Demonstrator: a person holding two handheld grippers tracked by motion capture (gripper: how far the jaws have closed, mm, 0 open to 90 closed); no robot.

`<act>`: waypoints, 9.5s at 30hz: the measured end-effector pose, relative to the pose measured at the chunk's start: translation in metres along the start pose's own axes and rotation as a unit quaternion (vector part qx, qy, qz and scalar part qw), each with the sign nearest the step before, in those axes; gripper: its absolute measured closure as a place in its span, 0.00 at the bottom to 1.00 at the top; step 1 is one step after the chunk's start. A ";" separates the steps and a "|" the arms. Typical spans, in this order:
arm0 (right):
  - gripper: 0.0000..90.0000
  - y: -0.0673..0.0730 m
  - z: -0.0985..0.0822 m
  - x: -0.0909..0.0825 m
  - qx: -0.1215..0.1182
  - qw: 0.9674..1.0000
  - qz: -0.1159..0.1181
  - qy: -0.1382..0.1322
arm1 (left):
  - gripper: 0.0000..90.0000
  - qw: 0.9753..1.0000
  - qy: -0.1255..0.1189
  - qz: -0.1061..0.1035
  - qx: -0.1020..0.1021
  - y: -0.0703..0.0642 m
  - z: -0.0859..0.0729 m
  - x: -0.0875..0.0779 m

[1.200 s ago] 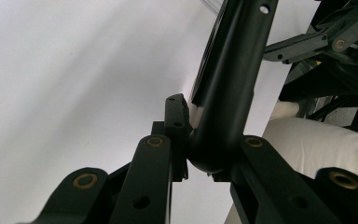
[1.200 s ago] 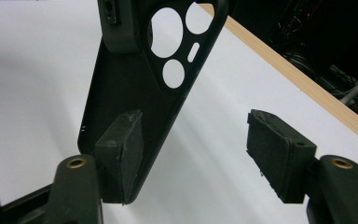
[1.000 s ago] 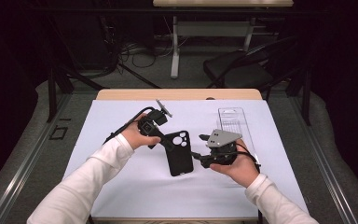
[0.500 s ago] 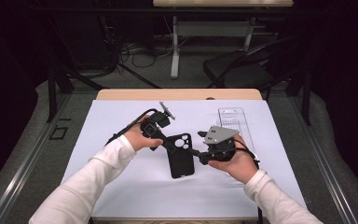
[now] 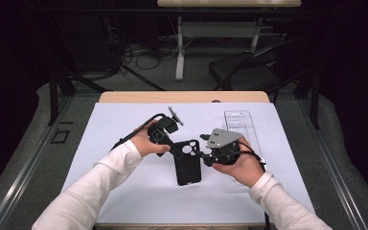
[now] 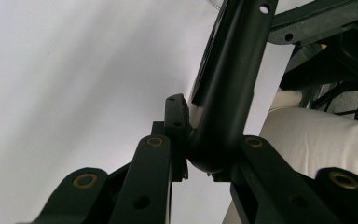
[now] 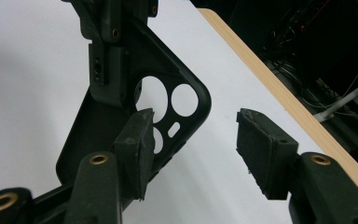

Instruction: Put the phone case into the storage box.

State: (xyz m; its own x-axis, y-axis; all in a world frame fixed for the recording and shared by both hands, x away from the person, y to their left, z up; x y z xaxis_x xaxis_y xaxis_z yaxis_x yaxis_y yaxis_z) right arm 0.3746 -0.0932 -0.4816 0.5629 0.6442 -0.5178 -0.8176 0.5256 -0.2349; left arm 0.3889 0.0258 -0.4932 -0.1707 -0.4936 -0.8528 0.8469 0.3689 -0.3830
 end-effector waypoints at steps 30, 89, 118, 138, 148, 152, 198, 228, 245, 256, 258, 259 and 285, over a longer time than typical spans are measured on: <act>0.82 0.003 0.006 -0.003 -0.045 0.998 -0.015 0.029 | 0.90 1.000 0.023 0.009 0.009 -0.005 0.004 0.008; 0.90 -0.006 0.014 -0.007 -0.072 0.996 -0.043 0.038 | 0.75 0.999 -0.011 0.022 0.030 -0.004 0.003 -0.003; 0.90 -0.027 0.021 -0.020 -0.086 0.995 -0.048 0.013 | 0.45 0.991 -0.082 0.081 0.062 0.006 0.000 -0.015; 0.90 -0.054 0.028 -0.040 -0.092 0.994 -0.065 0.007 | 0.16 0.988 -0.106 0.103 0.046 0.009 -0.004 -0.019; 0.90 -0.079 0.029 -0.044 -0.098 0.991 -0.086 0.006 | 0.05 0.987 -0.116 0.106 0.032 0.012 -0.008 -0.020; 0.90 -0.089 0.029 -0.046 -0.097 0.991 -0.095 0.005 | 0.05 0.986 -0.118 0.111 0.028 0.014 -0.010 -0.021; 0.90 -0.167 0.019 -0.093 -0.070 0.980 -0.189 0.004 | 0.02 0.984 -0.140 0.106 0.031 0.007 -0.012 -0.033; 0.90 -0.196 -0.003 -0.087 -0.092 0.972 -0.212 0.037 | 0.02 0.983 -0.143 0.109 0.021 0.017 -0.015 -0.036; 0.90 -0.211 -0.015 -0.064 -0.121 0.968 -0.216 0.048 | 0.02 0.983 -0.142 0.113 0.015 0.022 -0.019 -0.038; 0.90 -0.219 -0.028 -0.042 -0.149 0.961 -0.224 0.060 | 0.02 0.984 -0.140 0.114 0.011 0.024 -0.022 -0.039; 0.90 -0.220 -0.031 -0.038 -0.154 0.960 -0.225 0.065 | 0.02 0.983 -0.141 0.114 0.010 0.024 -0.022 -0.039; 0.90 -0.220 -0.032 -0.036 -0.154 0.960 -0.225 0.065 | 0.02 0.983 -0.143 0.113 0.009 0.024 -0.022 -0.040; 0.90 -0.225 -0.050 -0.011 -0.154 0.960 -0.221 0.072 | 0.02 0.984 -0.136 0.116 0.007 0.027 -0.027 -0.040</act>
State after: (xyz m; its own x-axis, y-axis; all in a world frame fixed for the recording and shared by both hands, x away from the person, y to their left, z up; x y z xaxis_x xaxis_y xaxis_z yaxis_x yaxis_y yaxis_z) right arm 0.5458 -0.2462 -0.4641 0.8591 0.3000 -0.4146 -0.5116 0.5268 -0.6789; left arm 0.4057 0.0769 -0.4787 0.1676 -0.5911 -0.7890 0.8543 0.4865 -0.1830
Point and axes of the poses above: each handheld gripper's, and its own axes: x roughly forward along the jaws, z roughly out of its top, y roughly to its left, the point moved 8 cm from there along x, roughly forward along the jaws, and after that the axes turned 4 degrees about x, right-handed, at the moved point
